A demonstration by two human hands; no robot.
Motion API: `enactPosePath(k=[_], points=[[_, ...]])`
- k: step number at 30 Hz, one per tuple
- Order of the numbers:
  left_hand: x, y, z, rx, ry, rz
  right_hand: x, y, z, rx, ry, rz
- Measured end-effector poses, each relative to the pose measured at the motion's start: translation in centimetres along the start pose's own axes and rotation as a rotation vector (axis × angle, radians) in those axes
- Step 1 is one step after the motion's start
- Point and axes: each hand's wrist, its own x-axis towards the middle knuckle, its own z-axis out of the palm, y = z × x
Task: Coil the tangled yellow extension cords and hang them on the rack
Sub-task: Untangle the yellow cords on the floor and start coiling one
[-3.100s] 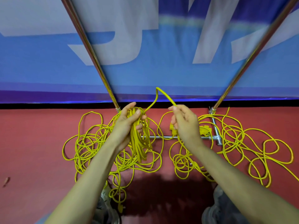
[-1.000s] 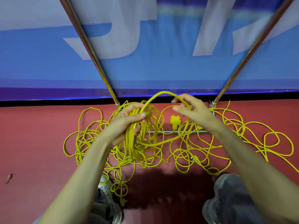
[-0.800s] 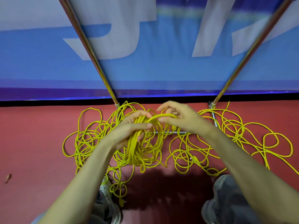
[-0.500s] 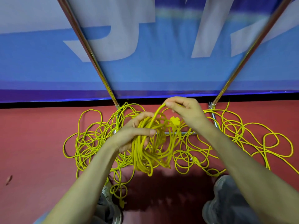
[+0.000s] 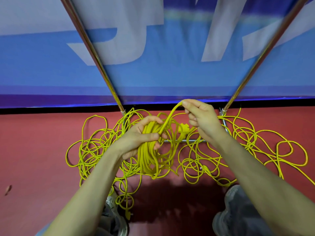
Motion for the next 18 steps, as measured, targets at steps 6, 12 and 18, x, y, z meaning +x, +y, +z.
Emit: enactPosePath(k=[6, 12, 18], points=[[-0.4, 0.1, 0.8, -0.016, -0.079, -0.117, -0.1, 0.5, 0.4, -0.094, 0.057, -0.114], [-0.2, -1.0, 0.7, -0.033, -0.074, -0.137, 0.1, 0.6, 0.3, -0.283, 0.152, -0.288], [0.2, -1.7, 0.7, 0.035, -0.022, -0.046, 0.9, 1.4, -2.2, -0.54, 0.186, -0.328]])
